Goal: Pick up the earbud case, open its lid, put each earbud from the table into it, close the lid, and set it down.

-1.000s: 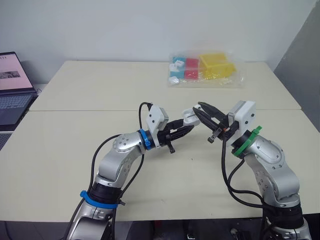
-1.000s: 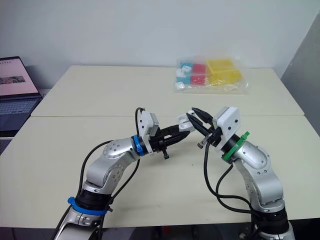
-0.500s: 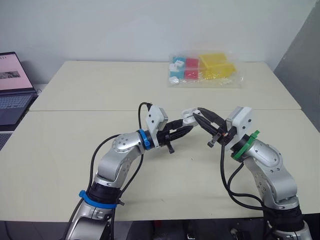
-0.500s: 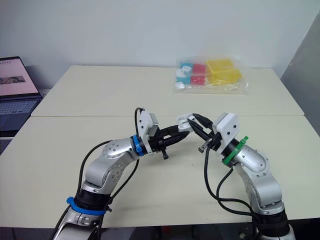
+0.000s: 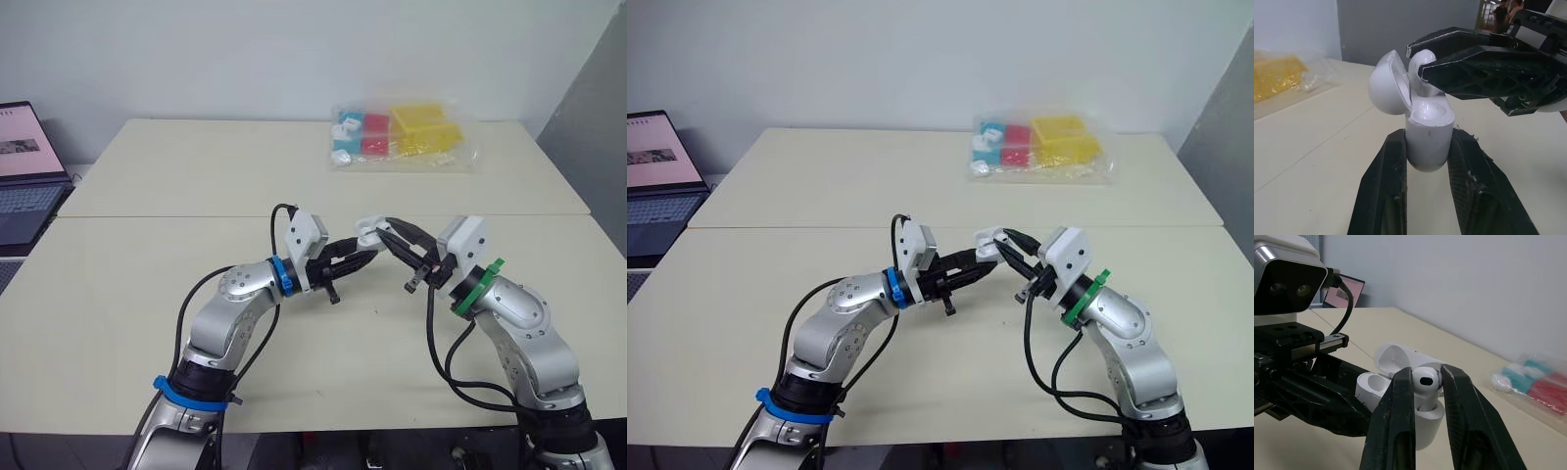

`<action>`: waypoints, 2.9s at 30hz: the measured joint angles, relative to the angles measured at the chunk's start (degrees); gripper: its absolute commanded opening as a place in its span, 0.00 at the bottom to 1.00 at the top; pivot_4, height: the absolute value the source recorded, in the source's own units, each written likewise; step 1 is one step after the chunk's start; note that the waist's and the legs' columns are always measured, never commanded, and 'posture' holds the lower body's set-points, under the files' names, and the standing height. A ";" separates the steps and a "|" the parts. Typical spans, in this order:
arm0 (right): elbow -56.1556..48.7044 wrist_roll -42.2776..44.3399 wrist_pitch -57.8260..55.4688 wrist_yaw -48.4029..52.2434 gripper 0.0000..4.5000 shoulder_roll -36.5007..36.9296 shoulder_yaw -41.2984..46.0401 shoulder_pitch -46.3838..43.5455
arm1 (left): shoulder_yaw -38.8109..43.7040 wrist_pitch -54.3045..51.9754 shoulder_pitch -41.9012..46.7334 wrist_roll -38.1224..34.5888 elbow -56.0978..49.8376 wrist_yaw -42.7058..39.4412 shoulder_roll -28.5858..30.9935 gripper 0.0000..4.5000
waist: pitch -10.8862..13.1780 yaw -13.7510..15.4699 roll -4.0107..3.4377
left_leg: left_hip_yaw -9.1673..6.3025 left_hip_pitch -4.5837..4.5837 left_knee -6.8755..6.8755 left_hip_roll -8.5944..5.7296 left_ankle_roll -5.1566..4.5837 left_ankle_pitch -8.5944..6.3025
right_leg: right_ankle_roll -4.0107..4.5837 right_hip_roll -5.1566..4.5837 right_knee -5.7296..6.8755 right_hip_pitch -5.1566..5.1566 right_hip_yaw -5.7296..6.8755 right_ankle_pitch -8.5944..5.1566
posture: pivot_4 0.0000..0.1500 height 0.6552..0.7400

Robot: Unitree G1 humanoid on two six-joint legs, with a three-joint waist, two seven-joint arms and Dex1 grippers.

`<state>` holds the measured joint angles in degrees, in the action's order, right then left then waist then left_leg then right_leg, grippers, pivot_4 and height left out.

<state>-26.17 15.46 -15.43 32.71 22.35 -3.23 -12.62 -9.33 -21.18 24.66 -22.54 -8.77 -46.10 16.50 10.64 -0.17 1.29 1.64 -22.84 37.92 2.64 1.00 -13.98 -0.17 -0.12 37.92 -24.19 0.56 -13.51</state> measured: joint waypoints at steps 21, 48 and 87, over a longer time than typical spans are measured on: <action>-9.83 19.91 -25.77 1.17 0.73 20.21 17.52 4.84 | 0.02 3.34 -1.64 1.73 0.03 -0.89 2.44 0.17 | 0.01 -0.03 0.01 | 0.02 -0.01 -0.04 0.01 0.00 0.00 | 0.01 -0.03 -0.07 0.00 -0.02 -0.01 | 1.00 1.00; 26.44 -1.35 -35.10 -20.82 0.73 2.77 4.07 -14.81 | -0.46 6.38 -2.51 3.56 0.17 -2.20 2.24 0.17 | 0.01 -0.07 0.02 | 0.06 -0.14 -0.09 0.01 -0.01 -0.01 | -0.01 0.02 -0.12 -0.12 -0.07 0.00 | 1.00 1.00; 29.78 -7.68 12.72 45.99 0.10 40.95 -6.83 -5.60 | -0.43 4.24 -7.75 3.64 -5.28 -1.64 4.76 0.17 | 0.06 -0.30 0.07 | 0.12 0.04 -0.05 0.01 -0.01 -0.01 | -0.02 0.00 -0.15 -0.02 0.02 -0.01 | 1.00 1.00</action>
<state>3.62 7.78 -2.70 78.70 63.29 -10.06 -18.21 -9.76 -16.94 16.92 -18.90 -14.05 -47.74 21.26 10.70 -0.47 1.37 1.76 -22.79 37.87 2.64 0.99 -13.99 -0.19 -0.11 37.77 -24.21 0.58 -13.51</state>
